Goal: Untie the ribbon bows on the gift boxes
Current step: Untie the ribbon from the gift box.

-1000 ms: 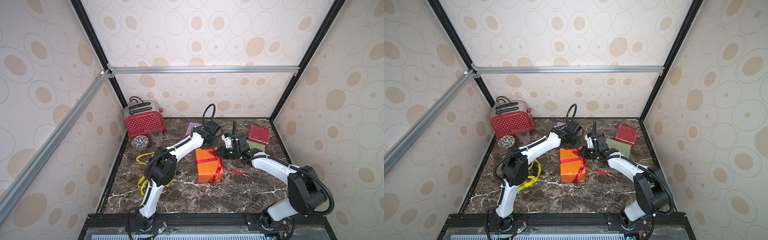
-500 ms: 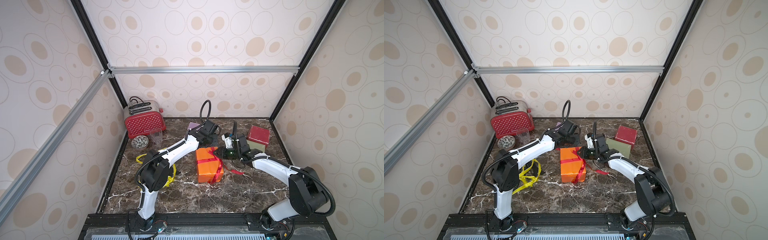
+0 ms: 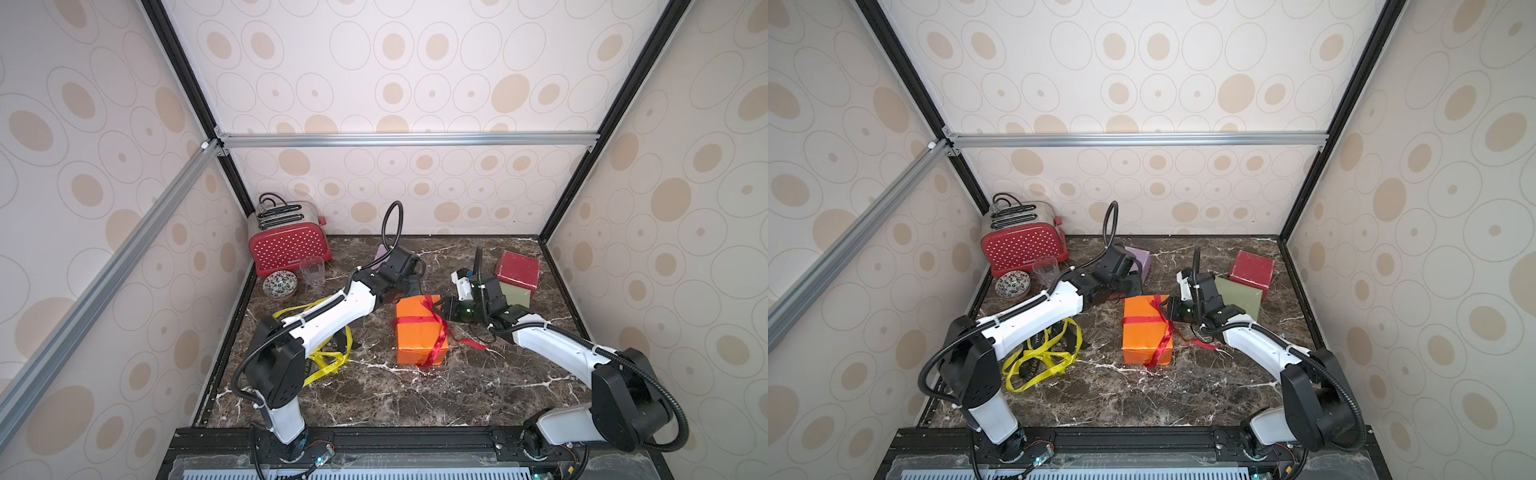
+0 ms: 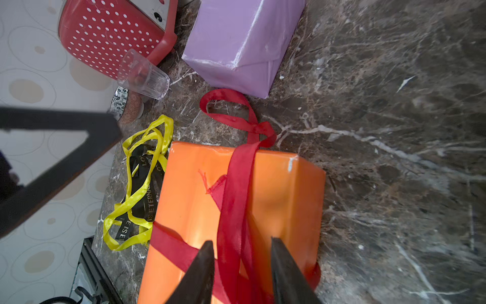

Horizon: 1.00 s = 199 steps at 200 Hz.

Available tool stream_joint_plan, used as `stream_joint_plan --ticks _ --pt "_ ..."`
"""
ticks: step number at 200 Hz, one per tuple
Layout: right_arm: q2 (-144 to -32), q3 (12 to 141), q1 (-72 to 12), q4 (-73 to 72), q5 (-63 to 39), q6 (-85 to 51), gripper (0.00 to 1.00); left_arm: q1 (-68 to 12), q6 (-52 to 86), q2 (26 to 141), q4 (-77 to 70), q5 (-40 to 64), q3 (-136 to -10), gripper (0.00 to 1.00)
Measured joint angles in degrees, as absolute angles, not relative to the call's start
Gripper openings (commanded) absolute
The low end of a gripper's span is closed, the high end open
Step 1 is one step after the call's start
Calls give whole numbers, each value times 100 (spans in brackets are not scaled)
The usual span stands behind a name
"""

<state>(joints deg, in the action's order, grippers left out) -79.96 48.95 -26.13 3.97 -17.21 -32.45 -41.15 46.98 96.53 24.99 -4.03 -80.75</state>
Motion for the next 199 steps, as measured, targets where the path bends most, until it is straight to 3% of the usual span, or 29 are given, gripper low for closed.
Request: stream_joint_plan --ticks 63,125,162,199 --pt "-8742 6914 -3183 2137 -779 -2908 34 -4217 4359 8707 2005 -196 -6121 10" --pt "-10084 8523 -3527 3704 388 -2749 30 -4257 3955 8368 1278 281 -5325 17" --pt "-10495 8936 -3529 4189 755 -2722 29 -4265 3767 8062 827 395 -4921 26" --pt "-10554 8980 -3535 4427 797 -2687 27 -4320 3699 7826 620 399 -4772 28"
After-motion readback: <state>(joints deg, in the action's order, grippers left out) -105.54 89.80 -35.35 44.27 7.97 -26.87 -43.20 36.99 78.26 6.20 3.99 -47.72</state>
